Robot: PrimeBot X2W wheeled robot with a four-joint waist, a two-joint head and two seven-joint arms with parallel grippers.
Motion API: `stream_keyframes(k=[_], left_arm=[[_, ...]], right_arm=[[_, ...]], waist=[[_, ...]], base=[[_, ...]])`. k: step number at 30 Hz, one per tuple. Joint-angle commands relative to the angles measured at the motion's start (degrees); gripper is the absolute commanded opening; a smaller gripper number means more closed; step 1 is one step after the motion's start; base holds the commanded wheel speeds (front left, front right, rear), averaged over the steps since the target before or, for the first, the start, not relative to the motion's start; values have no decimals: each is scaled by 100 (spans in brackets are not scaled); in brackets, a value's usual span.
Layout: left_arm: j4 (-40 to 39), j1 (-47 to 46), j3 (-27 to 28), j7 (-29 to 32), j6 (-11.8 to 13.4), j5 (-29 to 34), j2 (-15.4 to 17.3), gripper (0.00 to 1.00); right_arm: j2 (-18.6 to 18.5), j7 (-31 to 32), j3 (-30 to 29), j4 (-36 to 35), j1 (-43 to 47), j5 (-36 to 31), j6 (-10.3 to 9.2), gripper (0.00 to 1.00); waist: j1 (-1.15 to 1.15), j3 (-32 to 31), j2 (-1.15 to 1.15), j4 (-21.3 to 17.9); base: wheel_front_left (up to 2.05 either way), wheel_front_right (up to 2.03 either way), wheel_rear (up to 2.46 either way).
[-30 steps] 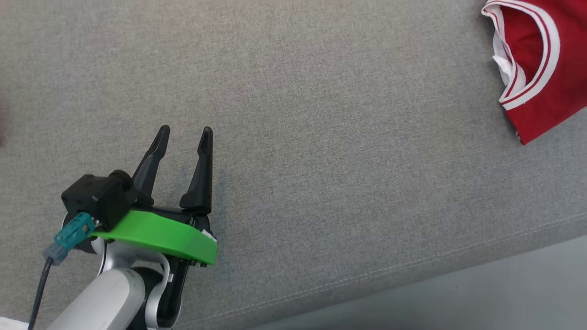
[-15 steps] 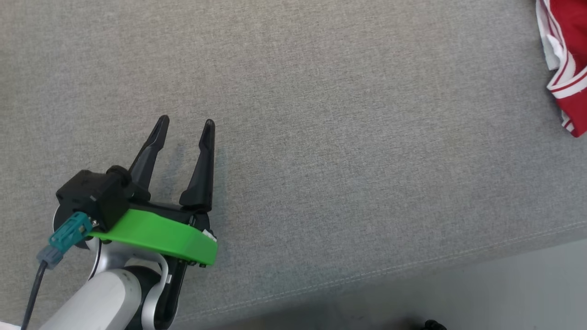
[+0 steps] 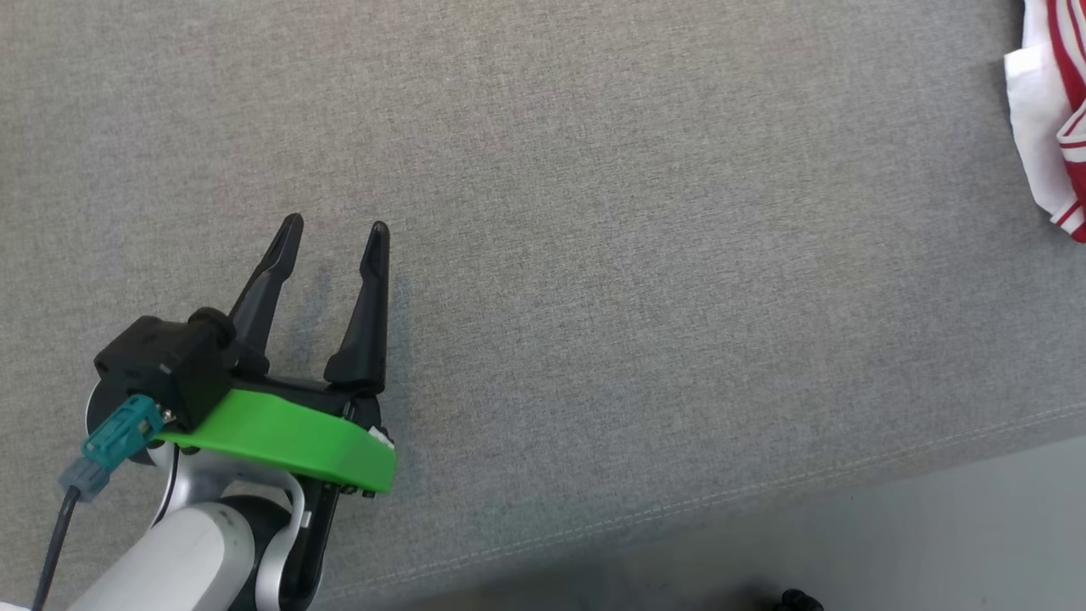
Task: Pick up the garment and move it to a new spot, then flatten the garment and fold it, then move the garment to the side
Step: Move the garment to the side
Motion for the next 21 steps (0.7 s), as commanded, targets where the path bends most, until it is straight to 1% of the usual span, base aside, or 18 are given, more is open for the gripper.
stream_keyframes(k=[1,2,5,8,13,15,21], left_arm=[[23,52,16,-46,-1,-9,-7,100],[23,52,16,-46,-1,-9,-7,100],[126,97,47,-102,-33,-81,-45,100],[240,146,87,-182,-75,-165,-97,100],[498,246,184,-356,-163,-294,-157,100],[615,280,235,-443,-223,-361,-192,100],[1089,345,372,-780,-553,-609,-321,100]], right_arm=[[51,-74,50,-49,80,69,-8,100],[51,-74,50,-49,80,69,-8,100],[220,-158,170,-266,177,225,-8,100],[308,-289,347,-674,289,493,-8,100],[294,-449,753,-1369,461,861,-8,100],[274,-527,865,-1590,525,988,-8,100],[301,-805,968,-2010,846,1285,-8,100]], waist=[[0,-80,0,-52],[0,-80,0,-52],[0,-224,0,-113],[0,-417,0,-154],[0,-786,0,-179],[0,-937,0,-167],[0,-1422,0,-64]], base=[[0,0,0],[0,0,0],[0,0,0],[0,0,0],[0,0,0],[0,0,0],[0,0,0]])
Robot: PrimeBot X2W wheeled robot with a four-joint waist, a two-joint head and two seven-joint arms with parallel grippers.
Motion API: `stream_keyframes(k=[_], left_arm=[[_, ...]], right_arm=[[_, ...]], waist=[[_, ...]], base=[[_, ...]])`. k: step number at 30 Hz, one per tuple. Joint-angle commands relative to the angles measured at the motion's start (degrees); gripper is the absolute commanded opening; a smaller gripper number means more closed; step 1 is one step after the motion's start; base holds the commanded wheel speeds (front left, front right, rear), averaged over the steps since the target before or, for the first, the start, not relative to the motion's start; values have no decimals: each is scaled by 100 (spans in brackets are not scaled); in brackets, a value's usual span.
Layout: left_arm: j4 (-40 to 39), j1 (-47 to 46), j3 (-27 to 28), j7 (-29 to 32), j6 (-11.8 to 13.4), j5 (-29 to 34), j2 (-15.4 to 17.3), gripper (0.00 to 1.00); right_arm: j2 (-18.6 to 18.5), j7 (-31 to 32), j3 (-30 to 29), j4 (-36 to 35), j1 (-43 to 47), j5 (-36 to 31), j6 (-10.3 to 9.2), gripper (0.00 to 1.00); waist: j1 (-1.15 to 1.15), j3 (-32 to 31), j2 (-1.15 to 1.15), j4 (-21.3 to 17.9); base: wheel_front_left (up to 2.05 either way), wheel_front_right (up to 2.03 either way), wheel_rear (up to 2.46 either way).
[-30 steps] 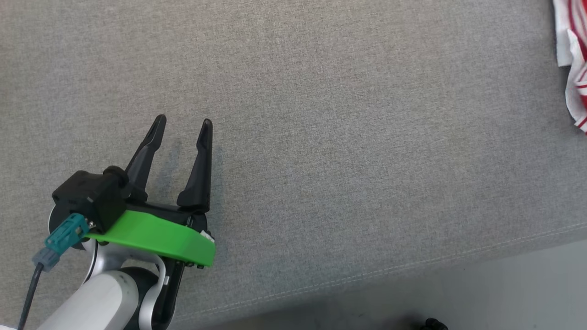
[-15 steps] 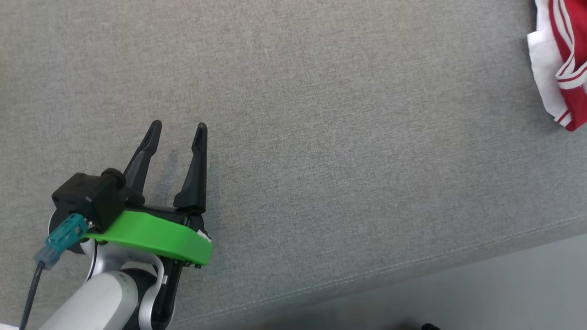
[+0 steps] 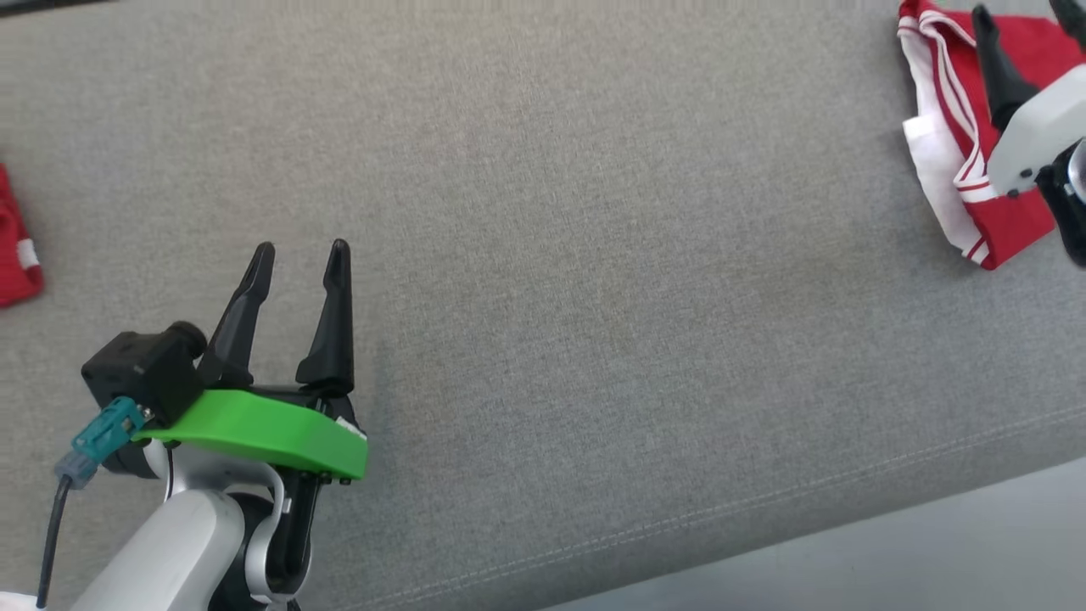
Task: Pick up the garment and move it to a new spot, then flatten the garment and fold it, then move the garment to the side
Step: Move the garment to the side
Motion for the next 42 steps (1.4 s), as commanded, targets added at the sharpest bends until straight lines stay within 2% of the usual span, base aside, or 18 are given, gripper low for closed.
stream_keyframes(k=[1,9,15,25,32,38,39,42], left_arm=[[136,118,55,-116,-97,-108,-57,100],[932,434,199,-525,-310,-304,-235,100],[1288,753,309,-705,-342,-300,-277,100],[1444,1231,506,-798,-462,-226,-195,100],[1572,1448,470,-804,-651,-256,-42,100],[1625,1620,590,-825,-693,-258,37,100],[1603,1667,630,-829,-697,-252,50,100],[1556,1782,659,-834,-673,-206,88,100]], right_arm=[[3,-64,-39,5,191,46,-8,100],[377,-312,-274,-14,957,-88,-8,100],[651,-420,-617,-337,1636,-200,-8,100],[1218,-400,-1347,-1084,2710,-756,-8,100],[1737,-140,-2049,-1909,3455,-1363,-8,100],[2232,242,-2512,-2790,4107,-1895,-7,100],[2411,376,-2602,-3087,4310,-2037,-7,100],[2643,629,-2738,-3617,4667,-2290,-7,100]], waist=[[0,-422,0,93],[0,-1237,0,316],[0,-1761,0,513],[0,-2078,0,664],[0,-2152,0,658],[0,-2181,0,668],[0,-2188,0,681],[0,-2203,0,719]], base=[[0,0,0],[0,0,0],[0,0,0],[0,0,0],[0,0,0],[0,0,0],[0,0,0],[0,0,0]])
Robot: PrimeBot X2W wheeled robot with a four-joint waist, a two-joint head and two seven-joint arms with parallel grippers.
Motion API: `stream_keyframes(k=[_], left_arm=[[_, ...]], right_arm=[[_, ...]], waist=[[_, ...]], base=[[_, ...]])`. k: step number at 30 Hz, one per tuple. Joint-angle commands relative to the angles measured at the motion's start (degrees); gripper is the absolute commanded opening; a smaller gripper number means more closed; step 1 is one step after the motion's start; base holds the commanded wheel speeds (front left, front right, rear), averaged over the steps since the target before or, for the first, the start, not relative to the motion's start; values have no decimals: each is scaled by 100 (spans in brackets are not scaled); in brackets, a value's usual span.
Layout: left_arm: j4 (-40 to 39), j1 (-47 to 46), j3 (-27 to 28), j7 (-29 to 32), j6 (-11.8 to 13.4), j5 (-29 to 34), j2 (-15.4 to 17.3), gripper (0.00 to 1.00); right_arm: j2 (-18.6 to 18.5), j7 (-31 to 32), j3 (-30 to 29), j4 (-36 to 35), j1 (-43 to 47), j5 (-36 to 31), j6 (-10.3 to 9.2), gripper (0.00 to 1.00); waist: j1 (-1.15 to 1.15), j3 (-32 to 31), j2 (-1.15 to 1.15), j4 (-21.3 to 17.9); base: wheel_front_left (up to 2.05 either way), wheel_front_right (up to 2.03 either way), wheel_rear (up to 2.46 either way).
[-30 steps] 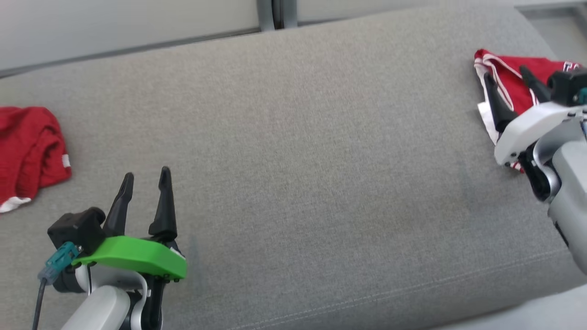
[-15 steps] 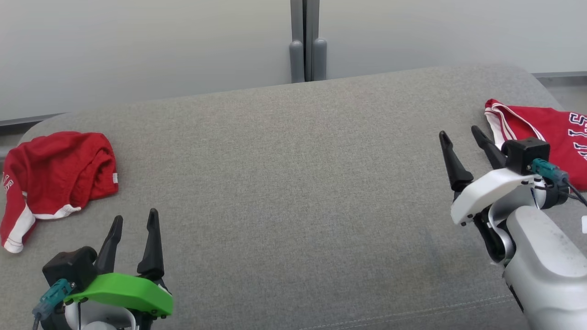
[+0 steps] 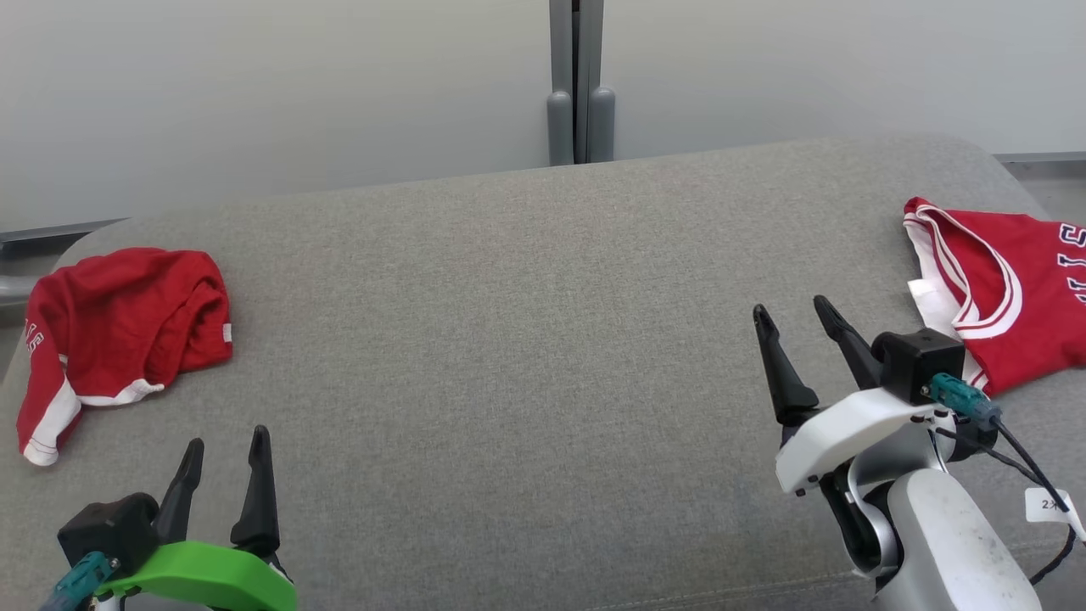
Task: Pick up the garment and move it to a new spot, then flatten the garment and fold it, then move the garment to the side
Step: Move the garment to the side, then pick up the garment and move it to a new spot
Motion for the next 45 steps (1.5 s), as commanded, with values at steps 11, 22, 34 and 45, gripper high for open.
stream_keyframes(k=[11,22,34,45], left_arm=[[-153,256,-32,-23,166,84,57,100],[-270,346,-65,-26,260,128,7,100],[-294,278,-99,43,321,189,97,100],[-506,281,48,67,457,238,256,100]], right_arm=[[258,375,-214,-757,649,-236,-6,100],[287,443,-162,-796,786,-140,-6,100],[288,455,-127,-786,853,-100,-6,100],[287,381,-186,-899,907,-56,-5,100]], waist=[[0,-33,0,111],[0,-74,0,115],[0,-78,0,361],[0,24,0,1616]], base=[[0,0,0],[0,0,0],[0,0,0],[0,0,0]])
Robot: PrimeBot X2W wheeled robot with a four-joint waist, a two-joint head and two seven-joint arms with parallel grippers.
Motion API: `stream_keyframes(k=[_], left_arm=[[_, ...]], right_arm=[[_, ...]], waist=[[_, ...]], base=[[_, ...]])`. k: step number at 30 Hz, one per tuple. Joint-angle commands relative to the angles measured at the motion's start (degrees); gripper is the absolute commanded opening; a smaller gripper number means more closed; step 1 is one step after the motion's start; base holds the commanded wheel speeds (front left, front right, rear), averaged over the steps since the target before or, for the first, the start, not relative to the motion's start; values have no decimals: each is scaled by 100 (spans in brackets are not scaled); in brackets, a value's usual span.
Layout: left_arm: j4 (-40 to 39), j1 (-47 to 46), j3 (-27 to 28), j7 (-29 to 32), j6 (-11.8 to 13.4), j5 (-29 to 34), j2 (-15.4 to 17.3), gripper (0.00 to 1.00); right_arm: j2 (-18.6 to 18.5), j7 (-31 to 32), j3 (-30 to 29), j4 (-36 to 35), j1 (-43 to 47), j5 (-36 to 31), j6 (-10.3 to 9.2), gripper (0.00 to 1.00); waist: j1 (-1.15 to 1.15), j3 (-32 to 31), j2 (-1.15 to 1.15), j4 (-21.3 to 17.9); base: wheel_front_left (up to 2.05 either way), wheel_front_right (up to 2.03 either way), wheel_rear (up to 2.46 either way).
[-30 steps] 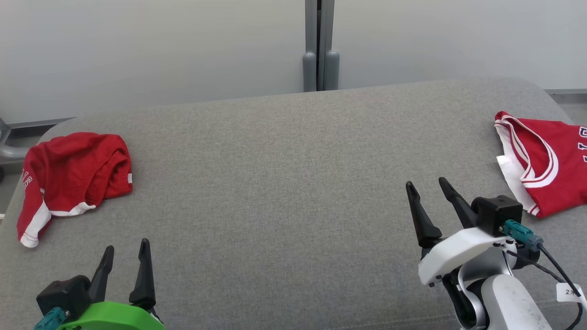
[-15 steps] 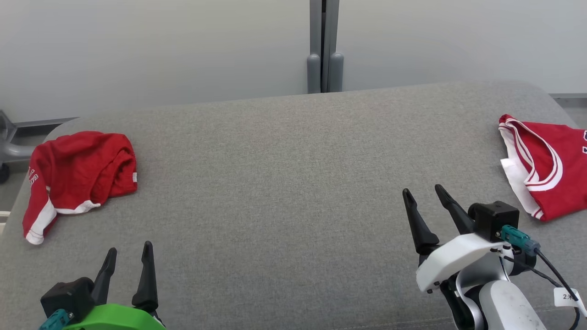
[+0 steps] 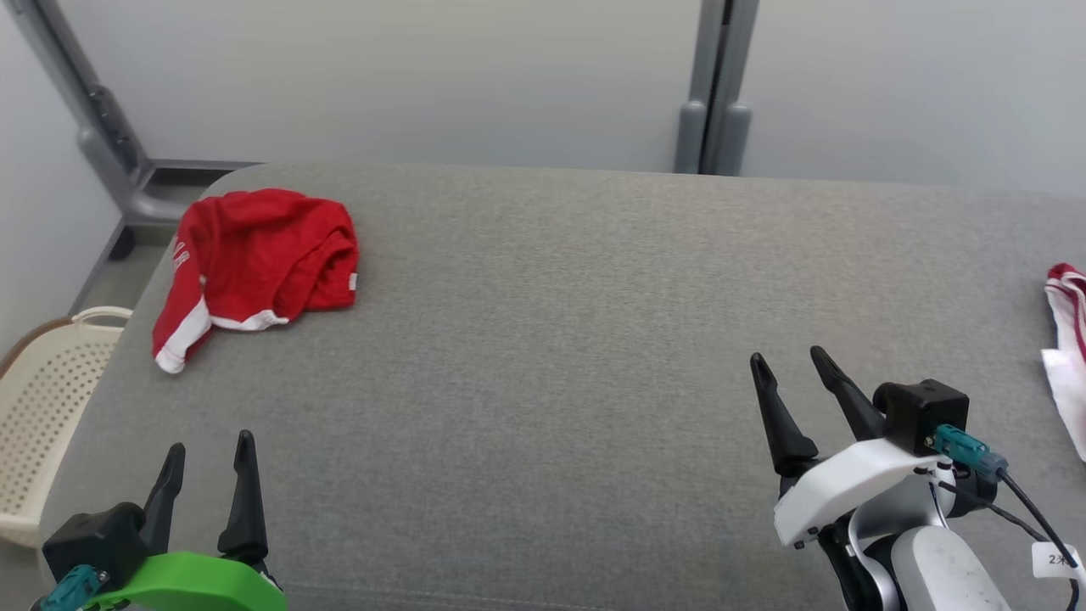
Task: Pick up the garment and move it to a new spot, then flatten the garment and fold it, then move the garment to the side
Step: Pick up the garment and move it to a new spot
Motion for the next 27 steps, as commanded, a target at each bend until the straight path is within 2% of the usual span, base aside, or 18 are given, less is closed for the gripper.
stream_keyframes(k=[1,8,13,19,27], left_arm=[[-25,50,52,0,42,40,64,100],[-112,121,91,15,89,49,126,100],[-141,141,81,33,115,62,145,100],[-162,176,73,42,152,65,157,100],[-208,-139,-7,179,105,129,209,100]], right_arm=[[-7,-27,0,-36,9,22,-5,100],[-10,-126,-37,44,42,93,-5,100],[-11,-204,-27,130,32,129,-5,100],[-11,-234,-10,201,-49,120,-5,100],[-12,-190,36,251,-100,96,-5,100]], waist=[[0,71,0,653],[0,93,0,1454],[0,91,0,1782],[0,93,0,1857],[0,119,0,1639]], base=[[0,0,0],[0,0,0],[0,0,0],[0,0,0],[0,0,0]])
